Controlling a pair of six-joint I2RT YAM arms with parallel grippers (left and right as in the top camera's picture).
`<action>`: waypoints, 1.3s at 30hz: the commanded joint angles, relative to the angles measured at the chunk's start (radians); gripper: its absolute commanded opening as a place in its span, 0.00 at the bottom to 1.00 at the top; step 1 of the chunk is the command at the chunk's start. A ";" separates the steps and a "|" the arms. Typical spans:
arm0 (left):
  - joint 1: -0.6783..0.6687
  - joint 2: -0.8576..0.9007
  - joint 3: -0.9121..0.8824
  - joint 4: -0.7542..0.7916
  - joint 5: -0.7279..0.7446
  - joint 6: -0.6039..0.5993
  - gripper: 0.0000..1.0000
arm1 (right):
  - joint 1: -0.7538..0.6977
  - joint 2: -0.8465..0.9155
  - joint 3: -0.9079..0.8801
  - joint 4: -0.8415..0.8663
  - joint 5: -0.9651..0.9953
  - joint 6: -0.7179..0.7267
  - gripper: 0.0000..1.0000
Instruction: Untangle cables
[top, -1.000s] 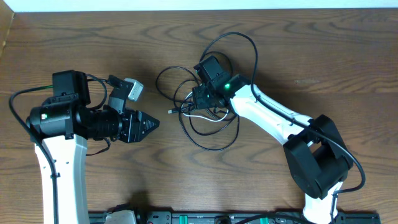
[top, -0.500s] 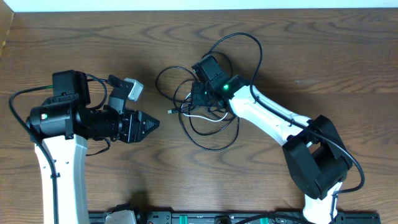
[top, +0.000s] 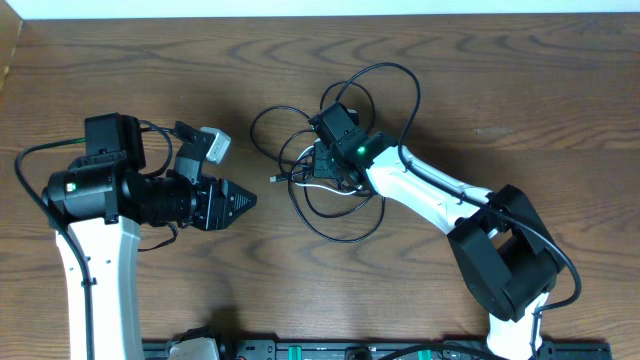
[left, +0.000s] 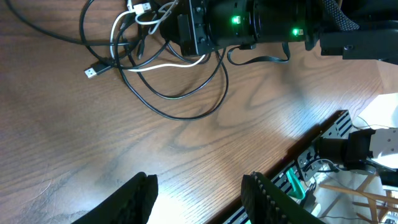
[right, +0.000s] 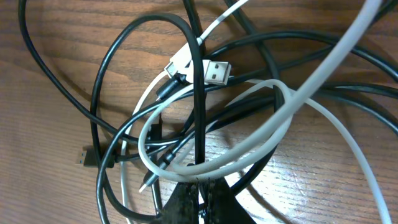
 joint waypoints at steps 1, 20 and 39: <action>-0.002 -0.008 0.009 -0.007 0.017 0.025 0.50 | 0.003 0.014 -0.008 -0.002 0.020 0.004 0.01; -0.002 -0.008 0.009 -0.008 0.016 0.025 0.50 | -0.011 0.014 -0.008 0.014 0.043 -0.132 0.17; -0.002 -0.008 0.009 -0.014 0.016 0.026 0.50 | -0.002 0.034 -0.008 0.242 -0.031 -0.142 0.49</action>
